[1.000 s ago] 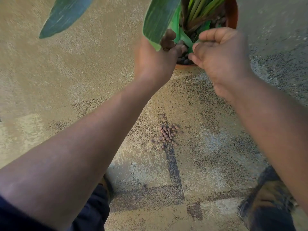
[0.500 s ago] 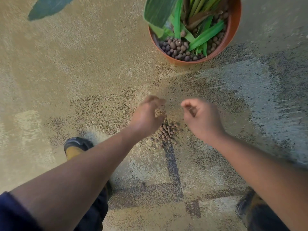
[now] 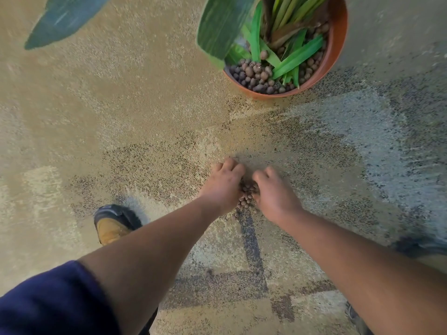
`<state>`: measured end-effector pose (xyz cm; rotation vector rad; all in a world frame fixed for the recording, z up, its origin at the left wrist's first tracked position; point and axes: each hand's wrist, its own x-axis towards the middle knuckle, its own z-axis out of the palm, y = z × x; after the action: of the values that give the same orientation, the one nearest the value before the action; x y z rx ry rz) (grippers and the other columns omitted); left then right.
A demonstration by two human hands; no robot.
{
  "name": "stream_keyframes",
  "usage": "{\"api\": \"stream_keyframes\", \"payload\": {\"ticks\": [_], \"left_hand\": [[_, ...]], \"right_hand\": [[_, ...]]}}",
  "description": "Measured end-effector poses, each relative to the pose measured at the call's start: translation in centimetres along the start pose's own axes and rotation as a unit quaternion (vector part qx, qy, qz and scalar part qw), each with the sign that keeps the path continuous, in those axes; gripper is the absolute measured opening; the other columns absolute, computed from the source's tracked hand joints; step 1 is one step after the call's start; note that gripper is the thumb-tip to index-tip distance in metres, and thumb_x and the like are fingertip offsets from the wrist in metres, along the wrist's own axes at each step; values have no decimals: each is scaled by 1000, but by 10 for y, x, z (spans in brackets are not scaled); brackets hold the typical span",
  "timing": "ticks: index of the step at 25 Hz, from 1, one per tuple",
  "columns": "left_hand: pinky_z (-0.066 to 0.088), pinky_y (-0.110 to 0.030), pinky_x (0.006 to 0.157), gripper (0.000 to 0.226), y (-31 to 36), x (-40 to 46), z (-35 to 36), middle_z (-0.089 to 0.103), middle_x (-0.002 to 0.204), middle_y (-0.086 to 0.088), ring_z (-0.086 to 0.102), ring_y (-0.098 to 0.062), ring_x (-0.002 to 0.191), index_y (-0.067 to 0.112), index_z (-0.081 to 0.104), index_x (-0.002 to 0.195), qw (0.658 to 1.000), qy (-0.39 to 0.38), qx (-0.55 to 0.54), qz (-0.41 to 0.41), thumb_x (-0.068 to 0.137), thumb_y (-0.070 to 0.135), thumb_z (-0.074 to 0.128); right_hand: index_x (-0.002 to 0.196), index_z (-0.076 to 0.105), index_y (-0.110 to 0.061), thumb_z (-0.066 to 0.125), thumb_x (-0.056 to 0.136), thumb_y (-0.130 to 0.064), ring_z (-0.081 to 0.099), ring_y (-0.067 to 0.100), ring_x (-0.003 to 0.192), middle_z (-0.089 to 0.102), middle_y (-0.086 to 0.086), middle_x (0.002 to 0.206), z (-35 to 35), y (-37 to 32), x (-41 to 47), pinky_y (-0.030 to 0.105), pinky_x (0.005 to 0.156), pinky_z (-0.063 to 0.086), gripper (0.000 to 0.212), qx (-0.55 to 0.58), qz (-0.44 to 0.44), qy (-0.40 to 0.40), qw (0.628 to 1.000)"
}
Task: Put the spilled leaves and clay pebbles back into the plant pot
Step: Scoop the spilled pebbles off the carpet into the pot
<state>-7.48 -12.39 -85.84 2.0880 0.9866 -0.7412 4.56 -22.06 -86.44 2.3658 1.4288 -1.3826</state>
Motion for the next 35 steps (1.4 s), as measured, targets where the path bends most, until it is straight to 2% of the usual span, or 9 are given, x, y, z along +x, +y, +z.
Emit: {"api": "stream_keyframes", "payload": {"ticks": [5,11,16,18,23,29,32,35], "left_hand": [[52,-40,103,31,1,-8,14,51,123,4,54,-21,113,24,55,121,999,10,-30,-9,95,11,64],[54,-36,98,22,0,-12,23,53,117,5,56,-21,109,23,66,112,997,40,-69,-14,95,10,67],[52,-18,79,20,-2,-12,23,53,106,8,61,-18,97,21,70,106,994,58,-93,-8,96,5,65],[52,-16,75,21,-2,-12,22,55,106,6,61,-17,94,20,70,105,994,60,-96,-8,96,2,62],[55,-17,73,27,-1,-12,21,57,103,6,63,-18,92,20,70,103,994,64,-84,1,91,-2,62],[53,-17,71,15,2,-12,21,59,103,5,63,-16,87,18,70,103,994,63,-89,-16,95,6,65],[59,-23,69,18,2,-11,20,60,101,3,65,-17,86,18,70,97,994,57,-94,-14,96,2,60],[59,-24,66,20,1,-13,19,60,99,2,67,-18,83,17,70,94,995,55,-87,0,96,1,57]], "right_hand": [[119,57,-16,64,97,-17,54,22,109,53,5,123,3,-4,-5,35,92,55,23,-2,-12,-15,1000],[120,60,-14,68,95,-18,54,24,113,55,6,120,8,-2,-9,37,94,55,26,-7,-8,-15,1000],[117,59,-13,64,97,-15,55,25,108,54,7,119,11,-1,-9,38,89,56,21,-12,-9,-9,1000],[119,59,-13,64,97,-14,56,25,109,56,7,121,13,0,-10,34,89,54,23,-17,-18,-3,1000],[119,57,-13,65,97,-15,58,24,109,59,5,122,14,-1,-11,33,87,51,24,-16,-20,5,1000],[120,58,-13,63,98,-17,61,26,106,58,8,120,13,-3,-9,38,86,57,23,-10,-23,-1,1000],[119,59,-13,63,98,-17,60,25,109,59,6,119,14,-2,-9,40,90,58,22,-22,-33,-10,999],[120,61,-14,63,97,-18,59,23,111,61,4,119,14,-3,-9,39,95,57,24,-15,-36,-10,999]]}}
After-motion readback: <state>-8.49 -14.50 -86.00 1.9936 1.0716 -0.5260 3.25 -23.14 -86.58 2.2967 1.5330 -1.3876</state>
